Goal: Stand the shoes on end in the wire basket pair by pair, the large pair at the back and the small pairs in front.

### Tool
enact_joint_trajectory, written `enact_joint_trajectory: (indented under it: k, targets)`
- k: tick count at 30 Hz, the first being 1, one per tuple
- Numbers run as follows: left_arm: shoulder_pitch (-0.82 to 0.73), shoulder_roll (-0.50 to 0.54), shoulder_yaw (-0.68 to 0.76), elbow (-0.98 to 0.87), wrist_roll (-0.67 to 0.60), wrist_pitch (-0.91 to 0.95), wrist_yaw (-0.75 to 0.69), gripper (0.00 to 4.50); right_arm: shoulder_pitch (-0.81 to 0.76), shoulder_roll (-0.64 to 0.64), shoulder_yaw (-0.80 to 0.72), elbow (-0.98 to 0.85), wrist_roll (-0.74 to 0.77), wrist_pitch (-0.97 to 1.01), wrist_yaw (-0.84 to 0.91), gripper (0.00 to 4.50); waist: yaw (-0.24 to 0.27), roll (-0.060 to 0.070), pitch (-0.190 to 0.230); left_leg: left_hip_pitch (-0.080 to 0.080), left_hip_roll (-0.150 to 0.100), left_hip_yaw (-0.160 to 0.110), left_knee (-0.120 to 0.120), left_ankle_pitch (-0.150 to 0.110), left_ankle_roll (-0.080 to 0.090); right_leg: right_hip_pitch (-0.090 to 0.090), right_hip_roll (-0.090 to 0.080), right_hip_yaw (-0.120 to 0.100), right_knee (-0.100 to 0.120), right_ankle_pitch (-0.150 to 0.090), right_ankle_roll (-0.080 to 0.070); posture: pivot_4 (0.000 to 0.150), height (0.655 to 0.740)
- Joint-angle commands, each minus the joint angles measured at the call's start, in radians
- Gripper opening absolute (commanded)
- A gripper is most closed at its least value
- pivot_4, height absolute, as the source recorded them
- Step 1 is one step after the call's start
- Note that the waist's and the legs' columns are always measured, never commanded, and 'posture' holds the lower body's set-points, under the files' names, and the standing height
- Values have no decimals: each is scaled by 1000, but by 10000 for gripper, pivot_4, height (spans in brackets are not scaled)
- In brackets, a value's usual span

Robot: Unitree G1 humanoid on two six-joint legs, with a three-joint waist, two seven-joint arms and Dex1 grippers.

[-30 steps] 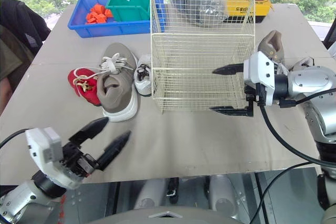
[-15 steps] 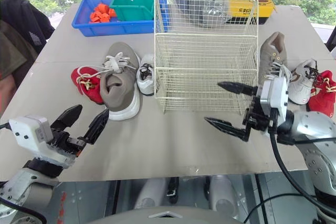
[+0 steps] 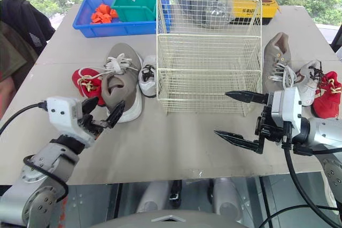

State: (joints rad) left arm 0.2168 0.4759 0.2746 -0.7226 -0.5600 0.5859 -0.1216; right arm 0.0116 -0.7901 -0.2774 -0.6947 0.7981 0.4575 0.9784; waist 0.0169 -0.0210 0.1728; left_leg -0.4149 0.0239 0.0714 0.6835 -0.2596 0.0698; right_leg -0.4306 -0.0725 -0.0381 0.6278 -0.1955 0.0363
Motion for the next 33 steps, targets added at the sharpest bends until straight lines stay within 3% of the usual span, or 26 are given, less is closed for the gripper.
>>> enact_joint_trajectory:
  k: [1, 4, 11, 17, 25, 33]
  targets:
    - [-65, -35, -67, 67, 99, 27, 73, 45000, -33, -17, 8, -31, 20, 5, -13, 44777, 0, 0, 0, 0, 0, 0, 0, 0, 0, 0, 0, 0, 0, 0, 0, 1500, 7400]
    - [-112, -64, -105, 113, 171, 13, 103, 45000, -46, -22, 15, -29, 21, 13, -19, 44777, 3, 0, -1, 1, 0, 0, 0, 0, 0, 1, 0, 0, 0, 0, 0, 1500, 7400]
    - [-141, -116, -133, 122, 208, 11, 89, 24757, -46, -21, 28, -32, 29, 19, -24, 45000, 5, 1, -2, 1, 0, -1, 1, 0, 0, 1, 0, -1, 1, 1, -1, 1500, 7400]
    - [-151, -145, -144, 76, 231, 26, 89, 15265, -56, -17, 35, -20, 29, 17, -28, 45000, 11, 1, -2, 1, 0, -1, 1, 0, 0, 1, -1, 0, 1, 1, -1, 1500, 7400]
    - [-174, -174, -130, 3, 260, 18, 107, 9350, -76, -11, 66, -12, 4, 8, -41, 45000, 21, 0, -2, 0, 0, -1, 1, 0, 0, 1, -1, -1, 0, 1, -1, 1500, 7400]
    - [-143, -172, -88, -53, 291, -41, 90, 8147, -150, -5, 105, 33, -4, 9, -32, 45000, 20, -2, -1, -1, 0, -1, 1, 0, 0, 0, -1, -1, 0, 1, -1, 1500, 7400]
